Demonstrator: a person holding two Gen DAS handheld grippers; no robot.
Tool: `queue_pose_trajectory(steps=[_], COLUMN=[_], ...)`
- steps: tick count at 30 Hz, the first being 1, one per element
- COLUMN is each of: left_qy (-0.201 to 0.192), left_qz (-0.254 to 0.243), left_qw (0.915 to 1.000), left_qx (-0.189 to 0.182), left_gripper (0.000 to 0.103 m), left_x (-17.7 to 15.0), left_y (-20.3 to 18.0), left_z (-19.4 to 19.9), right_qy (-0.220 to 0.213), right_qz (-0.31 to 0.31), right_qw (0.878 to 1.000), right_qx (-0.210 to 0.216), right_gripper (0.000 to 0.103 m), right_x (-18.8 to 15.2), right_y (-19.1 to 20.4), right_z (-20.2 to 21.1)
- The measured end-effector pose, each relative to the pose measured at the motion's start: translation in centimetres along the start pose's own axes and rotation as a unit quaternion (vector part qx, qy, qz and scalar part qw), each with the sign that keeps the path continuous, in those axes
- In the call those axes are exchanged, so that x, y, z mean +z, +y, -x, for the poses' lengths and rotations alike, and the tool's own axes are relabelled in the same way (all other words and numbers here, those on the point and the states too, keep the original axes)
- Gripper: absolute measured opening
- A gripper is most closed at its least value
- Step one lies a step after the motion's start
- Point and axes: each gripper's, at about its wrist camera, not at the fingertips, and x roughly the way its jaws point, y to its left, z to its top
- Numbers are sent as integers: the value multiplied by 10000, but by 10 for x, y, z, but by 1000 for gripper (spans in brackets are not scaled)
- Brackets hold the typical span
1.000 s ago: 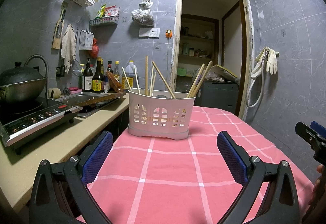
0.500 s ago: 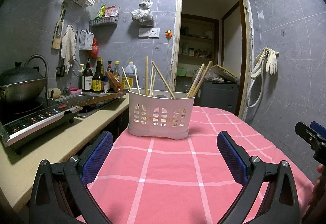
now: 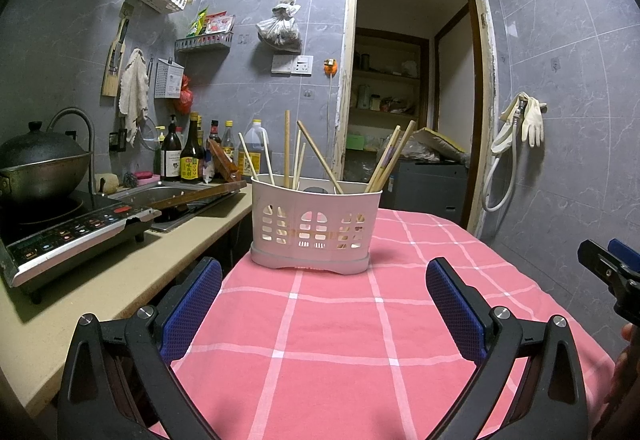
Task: Organize utensils
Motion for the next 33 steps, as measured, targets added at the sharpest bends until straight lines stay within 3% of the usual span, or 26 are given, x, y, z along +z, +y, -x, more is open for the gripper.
queue_pose_trajectory(steps=[33], left_qy=[-15], left_qz=[-45], left_qw=[10000], left_qx=[10], left_gripper=[100], left_x=[-4], left_y=[-2], left_z=[1], right_qy=[10], right_qz=[-15], right_qw=[10000], right_qx=[1], right_gripper=[103], right_x=[0], right_y=[0], right_z=[0])
